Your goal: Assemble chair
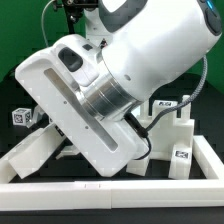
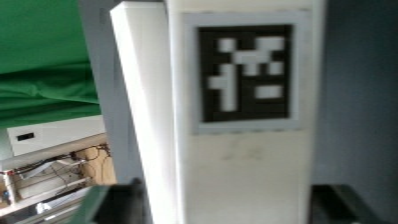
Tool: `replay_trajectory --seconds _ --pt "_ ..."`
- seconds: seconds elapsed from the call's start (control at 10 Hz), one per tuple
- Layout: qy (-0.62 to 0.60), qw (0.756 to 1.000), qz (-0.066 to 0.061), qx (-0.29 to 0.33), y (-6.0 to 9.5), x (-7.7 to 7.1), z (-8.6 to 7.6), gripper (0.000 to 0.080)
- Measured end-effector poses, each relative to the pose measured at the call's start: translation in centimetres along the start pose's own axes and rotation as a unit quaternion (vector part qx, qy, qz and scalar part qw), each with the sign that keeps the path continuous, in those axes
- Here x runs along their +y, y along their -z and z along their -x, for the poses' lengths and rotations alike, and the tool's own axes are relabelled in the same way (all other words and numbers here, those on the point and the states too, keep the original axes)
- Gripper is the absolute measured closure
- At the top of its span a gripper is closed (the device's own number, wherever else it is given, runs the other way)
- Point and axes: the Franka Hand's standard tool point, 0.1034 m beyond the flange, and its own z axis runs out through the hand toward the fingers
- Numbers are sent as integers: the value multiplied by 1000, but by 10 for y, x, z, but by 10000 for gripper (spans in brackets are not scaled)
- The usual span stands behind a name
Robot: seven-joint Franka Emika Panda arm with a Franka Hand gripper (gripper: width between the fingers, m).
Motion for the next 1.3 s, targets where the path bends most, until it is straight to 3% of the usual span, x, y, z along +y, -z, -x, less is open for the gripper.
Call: replay_trajectory --seconds 0.1,0.2,0.4,0.7,0.8,1.3 --pt "2 999 -37 6 3 -2 -6 257" --pt "-2 997 -81 10 5 -1 -9 174" --pt "-4 987 -157 16 9 7 -15 155" --pt "-9 972 -235 27 9 22 -22 150" --pt "-14 969 -245 29 7 21 -19 150" --pt "-8 965 -261 34 17 -17 -2 150"
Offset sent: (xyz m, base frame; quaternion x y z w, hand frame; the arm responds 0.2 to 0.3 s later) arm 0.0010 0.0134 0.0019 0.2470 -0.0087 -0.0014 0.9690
